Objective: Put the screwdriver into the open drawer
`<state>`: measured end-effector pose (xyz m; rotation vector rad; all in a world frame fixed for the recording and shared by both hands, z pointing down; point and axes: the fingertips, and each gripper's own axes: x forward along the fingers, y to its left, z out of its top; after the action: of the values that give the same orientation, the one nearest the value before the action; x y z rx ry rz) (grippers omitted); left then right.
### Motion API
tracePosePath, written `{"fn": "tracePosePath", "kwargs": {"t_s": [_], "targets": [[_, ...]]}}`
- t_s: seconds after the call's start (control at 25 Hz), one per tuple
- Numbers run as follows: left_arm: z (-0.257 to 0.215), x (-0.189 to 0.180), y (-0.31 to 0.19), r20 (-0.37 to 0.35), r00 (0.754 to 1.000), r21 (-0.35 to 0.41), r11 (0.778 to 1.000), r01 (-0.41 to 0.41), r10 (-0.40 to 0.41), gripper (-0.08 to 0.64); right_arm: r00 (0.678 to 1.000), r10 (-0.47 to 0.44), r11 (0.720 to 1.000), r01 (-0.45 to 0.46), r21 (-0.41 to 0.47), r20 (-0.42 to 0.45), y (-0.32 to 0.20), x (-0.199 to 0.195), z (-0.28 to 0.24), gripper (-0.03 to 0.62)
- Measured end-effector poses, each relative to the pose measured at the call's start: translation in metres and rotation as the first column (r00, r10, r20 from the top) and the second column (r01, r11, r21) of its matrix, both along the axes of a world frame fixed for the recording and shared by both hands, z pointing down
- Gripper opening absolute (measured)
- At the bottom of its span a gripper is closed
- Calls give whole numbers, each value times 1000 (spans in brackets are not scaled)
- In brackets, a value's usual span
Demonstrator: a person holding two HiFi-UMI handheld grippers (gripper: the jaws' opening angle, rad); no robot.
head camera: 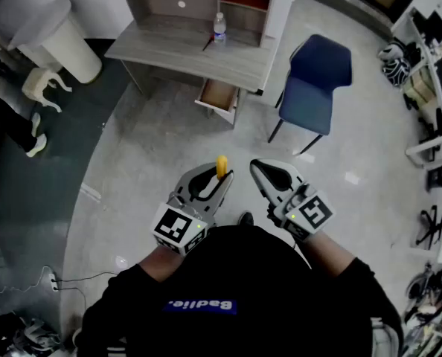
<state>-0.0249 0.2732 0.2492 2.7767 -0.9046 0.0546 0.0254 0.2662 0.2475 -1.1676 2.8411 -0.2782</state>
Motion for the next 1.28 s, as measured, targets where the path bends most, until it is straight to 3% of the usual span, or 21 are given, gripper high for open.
{"fn": "tracePosePath", "kwargs": {"t_s": [0.92,1.28], "targets": [[4,18,-8,13,1000,-10,1000,12,-12,84,1000,-5,1000,6,-20,22,-11,21,4,28],[5,39,-19,18,995,1,995,101,-101,84,997,-71,997,71,-6,35,-28,44,6,28]]}}
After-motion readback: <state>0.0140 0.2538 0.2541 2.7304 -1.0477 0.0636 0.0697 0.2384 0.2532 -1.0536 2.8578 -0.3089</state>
